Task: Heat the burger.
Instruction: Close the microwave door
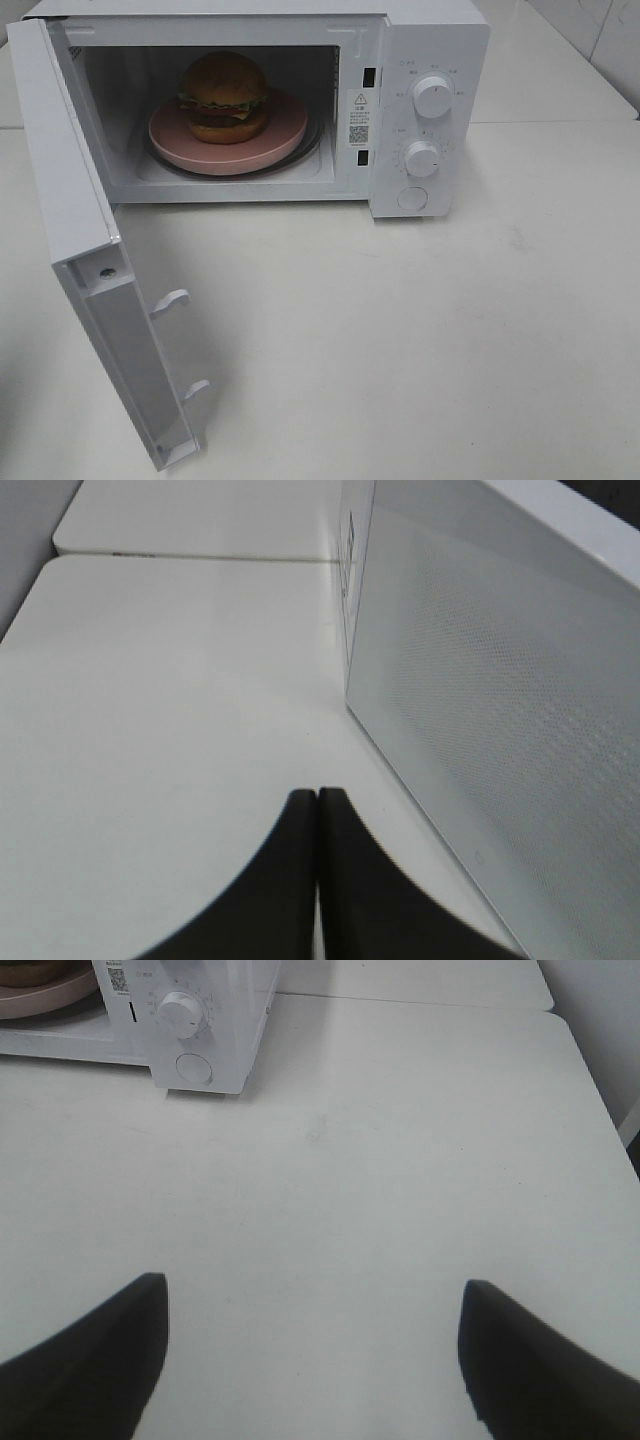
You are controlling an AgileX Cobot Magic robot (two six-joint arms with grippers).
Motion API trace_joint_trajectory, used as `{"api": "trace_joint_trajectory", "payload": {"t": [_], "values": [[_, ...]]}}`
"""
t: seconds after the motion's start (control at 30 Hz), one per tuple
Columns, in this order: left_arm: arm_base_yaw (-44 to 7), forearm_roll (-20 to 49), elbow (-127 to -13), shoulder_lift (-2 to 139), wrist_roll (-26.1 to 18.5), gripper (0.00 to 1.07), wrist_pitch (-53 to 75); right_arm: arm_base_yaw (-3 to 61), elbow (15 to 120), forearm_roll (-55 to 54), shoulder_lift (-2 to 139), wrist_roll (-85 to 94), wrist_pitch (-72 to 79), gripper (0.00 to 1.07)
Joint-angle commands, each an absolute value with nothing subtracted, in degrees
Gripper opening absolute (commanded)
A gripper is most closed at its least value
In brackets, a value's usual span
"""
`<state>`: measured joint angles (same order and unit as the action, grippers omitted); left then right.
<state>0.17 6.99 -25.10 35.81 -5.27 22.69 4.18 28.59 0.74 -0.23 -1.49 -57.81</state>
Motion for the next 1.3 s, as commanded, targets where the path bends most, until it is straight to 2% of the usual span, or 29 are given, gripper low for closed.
{"api": "trace_joint_trajectory", "payload": {"t": [0.03,0.17,0.3,0.5,0.67,0.83,1.0,1.03,1.07,1.1,1.17,1.3], "values": [[0.06,9.0,-22.17,38.56,-6.65,0.0,13.92,3.9,28.48,0.63,-1.72,-1.83,-56.95,0.76],[0.06,8.71,-19.65,40.45,-6.65,0.0,8.08,3.9,28.48,0.63,-1.72,-1.83,-56.95,0.76],[0.06,7.91,-14.61,43.2,-6.42,0.0,-5.9,3.9,28.48,0.63,-1.72,-1.83,-56.95,0.76],[0.06,7.16,-10.89,46.41,-6.13,0.0,-16.44,3.9,28.48,0.63,-1.72,-1.83,-56.95,0.76],[0.06,0.46,-10.26,49.9,-5.73,0.0,-24.52,3.9,28.48,0.63,-1.72,-1.83,-56.95,0.76],[0.06,-2.06,-10.31,53.69,-2.41,0.0,-26.3,3.9,28.48,0.63,-1.72,-1.78,-56.95,0.76],[0.06,-11.0,-10.31,59.36,2.01,0.0,-31.0,3.9,28.48,0.63,-1.72,-1.78,-56.95,0.76],[0.06,-11.0,-10.31,59.36,2.01,0.0,-31.0,3.9,28.48,0.63,-1.72,-1.78,-56.95,0.76],[0.06,-14.84,-10.31,61.13,4.3,0.0,-33.29,3.9,28.48,0.63,-1.72,-1.78,-56.95,0.76],[0.06,-14.84,-10.31,61.13,4.3,0.0,-33.29,3.9,28.48,0.63,-1.72,-1.78,-56.95,0.76],[0.06,-19.6,-10.31,64.0,7.16,0.0,-37.18,3.9,28.48,0.63,-1.72,-1.78,-56.95,0.76],[0.06,-23.15,-10.31,67.04,9.57,0.0,-41.2,3.9,28.48,0.63,-1.72,-1.78,-56.95,0.76]]}}
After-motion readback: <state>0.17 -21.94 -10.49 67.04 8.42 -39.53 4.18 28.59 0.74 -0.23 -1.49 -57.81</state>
